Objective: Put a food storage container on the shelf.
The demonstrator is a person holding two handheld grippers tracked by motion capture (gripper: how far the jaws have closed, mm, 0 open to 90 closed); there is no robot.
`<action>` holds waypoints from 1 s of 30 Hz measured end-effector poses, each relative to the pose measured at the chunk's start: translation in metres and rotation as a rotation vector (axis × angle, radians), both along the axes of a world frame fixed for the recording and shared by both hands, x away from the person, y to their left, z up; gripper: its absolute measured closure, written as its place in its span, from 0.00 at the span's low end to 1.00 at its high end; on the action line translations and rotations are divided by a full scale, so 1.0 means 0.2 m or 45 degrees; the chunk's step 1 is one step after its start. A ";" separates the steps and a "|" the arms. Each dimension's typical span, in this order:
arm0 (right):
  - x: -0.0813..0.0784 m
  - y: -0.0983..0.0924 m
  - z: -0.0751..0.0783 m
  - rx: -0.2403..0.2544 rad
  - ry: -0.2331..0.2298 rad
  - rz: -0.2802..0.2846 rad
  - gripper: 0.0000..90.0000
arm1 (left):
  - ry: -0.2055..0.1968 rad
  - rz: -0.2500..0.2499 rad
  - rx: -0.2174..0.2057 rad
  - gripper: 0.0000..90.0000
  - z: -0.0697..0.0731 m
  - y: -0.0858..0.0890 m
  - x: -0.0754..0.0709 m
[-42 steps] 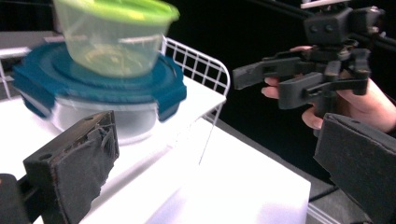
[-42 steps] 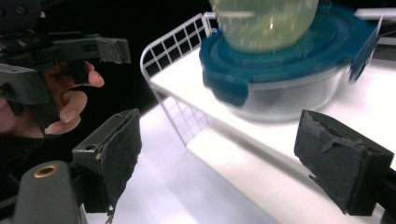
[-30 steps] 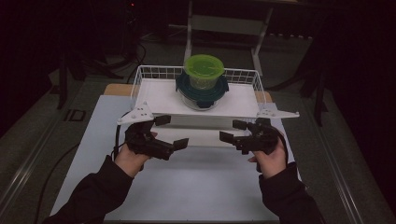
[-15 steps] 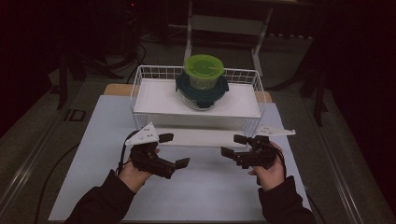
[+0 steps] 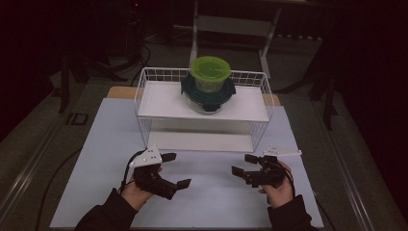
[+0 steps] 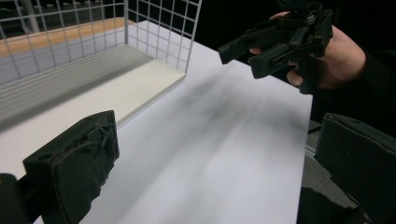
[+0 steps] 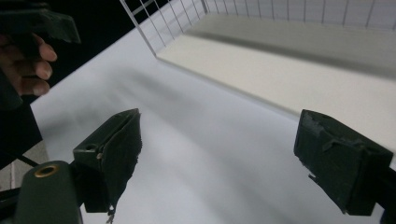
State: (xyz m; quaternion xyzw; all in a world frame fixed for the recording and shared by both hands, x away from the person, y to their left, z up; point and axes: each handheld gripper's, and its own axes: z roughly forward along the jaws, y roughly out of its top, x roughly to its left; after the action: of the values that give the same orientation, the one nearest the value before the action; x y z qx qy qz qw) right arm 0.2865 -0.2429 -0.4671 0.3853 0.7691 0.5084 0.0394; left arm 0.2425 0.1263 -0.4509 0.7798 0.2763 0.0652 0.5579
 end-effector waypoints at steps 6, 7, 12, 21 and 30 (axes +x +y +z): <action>-0.03 -0.04 -0.05 -0.007 0.007 -0.018 0.16 | 0.019 -0.007 -0.002 0.00 -0.07 0.05 -0.02; -0.03 -0.04 -0.05 -0.009 0.006 -0.021 0.16 | 0.025 -0.007 -0.002 0.00 -0.08 0.06 -0.02; -0.08 -0.06 -0.06 -0.018 -0.008 -0.027 0.16 | 0.021 0.019 0.008 0.00 -0.12 0.12 -0.04; -0.16 -0.11 -0.05 -0.003 -0.009 -0.049 0.16 | 0.049 0.048 0.009 0.00 -0.16 0.18 -0.08; -0.19 -0.18 -0.07 0.001 -0.002 -0.093 0.16 | 0.063 0.074 0.008 0.00 -0.21 0.22 -0.11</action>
State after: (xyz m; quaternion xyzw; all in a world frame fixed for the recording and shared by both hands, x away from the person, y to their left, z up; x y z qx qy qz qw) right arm 0.2482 -0.2789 -0.4821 0.4127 0.7544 0.5072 0.0584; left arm 0.2199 0.1706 -0.4932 0.7746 0.3123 0.0632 0.5462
